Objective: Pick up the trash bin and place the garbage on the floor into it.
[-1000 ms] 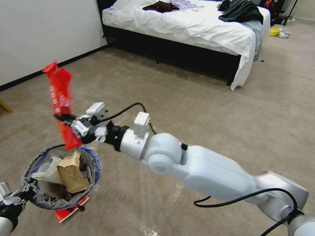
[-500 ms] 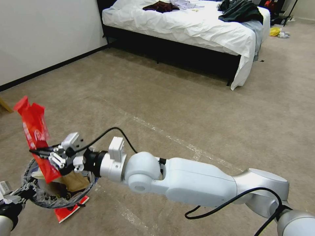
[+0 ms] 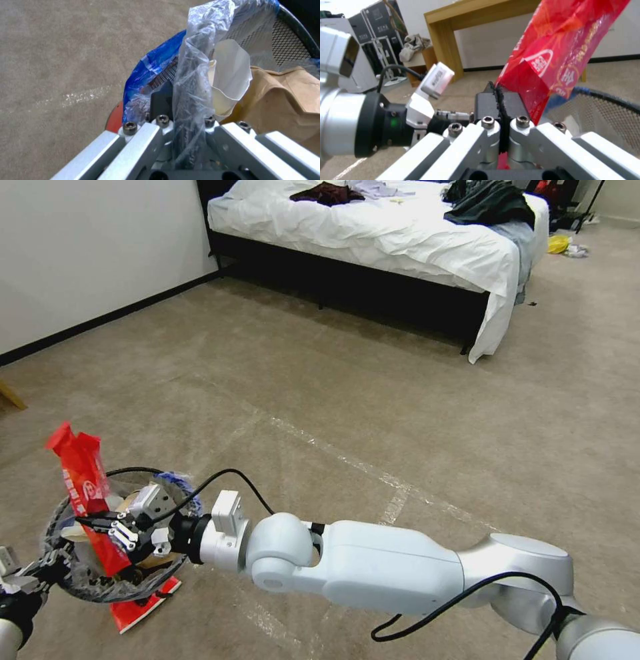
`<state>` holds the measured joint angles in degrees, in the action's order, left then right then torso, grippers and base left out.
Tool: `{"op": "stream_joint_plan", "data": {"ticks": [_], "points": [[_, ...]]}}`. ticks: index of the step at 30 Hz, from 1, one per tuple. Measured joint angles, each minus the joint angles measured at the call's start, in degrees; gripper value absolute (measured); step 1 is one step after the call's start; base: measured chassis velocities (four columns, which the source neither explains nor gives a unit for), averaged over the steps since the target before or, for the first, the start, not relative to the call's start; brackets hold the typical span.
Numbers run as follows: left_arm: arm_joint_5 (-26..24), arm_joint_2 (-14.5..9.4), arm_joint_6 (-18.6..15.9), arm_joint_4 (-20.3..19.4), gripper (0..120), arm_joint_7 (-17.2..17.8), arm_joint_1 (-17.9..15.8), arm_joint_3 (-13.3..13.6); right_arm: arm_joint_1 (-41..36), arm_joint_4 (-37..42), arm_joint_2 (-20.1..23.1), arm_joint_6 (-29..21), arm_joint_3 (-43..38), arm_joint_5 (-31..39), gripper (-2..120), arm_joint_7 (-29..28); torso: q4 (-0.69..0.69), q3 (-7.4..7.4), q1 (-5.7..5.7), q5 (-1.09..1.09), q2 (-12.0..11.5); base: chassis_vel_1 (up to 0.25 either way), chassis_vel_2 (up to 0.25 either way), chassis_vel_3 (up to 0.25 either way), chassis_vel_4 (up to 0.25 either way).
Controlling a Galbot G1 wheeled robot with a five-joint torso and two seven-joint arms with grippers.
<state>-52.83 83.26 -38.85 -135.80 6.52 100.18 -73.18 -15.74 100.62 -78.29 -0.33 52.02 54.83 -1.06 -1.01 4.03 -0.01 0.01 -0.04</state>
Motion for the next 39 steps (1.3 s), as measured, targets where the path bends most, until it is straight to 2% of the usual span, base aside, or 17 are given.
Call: {"op": "stream_joint_plan", "data": {"ticks": [39], "points": [[0.06,0.78,0.07,-0.73,1,-0.09,0.48,-0.13,-3.96,-10.67,-1.58,8.47,3.2,-4.71,0,2.55,0.0,0.0,0.0,0.01,0.0,0.0,0.0,0.0,0.0]]}}
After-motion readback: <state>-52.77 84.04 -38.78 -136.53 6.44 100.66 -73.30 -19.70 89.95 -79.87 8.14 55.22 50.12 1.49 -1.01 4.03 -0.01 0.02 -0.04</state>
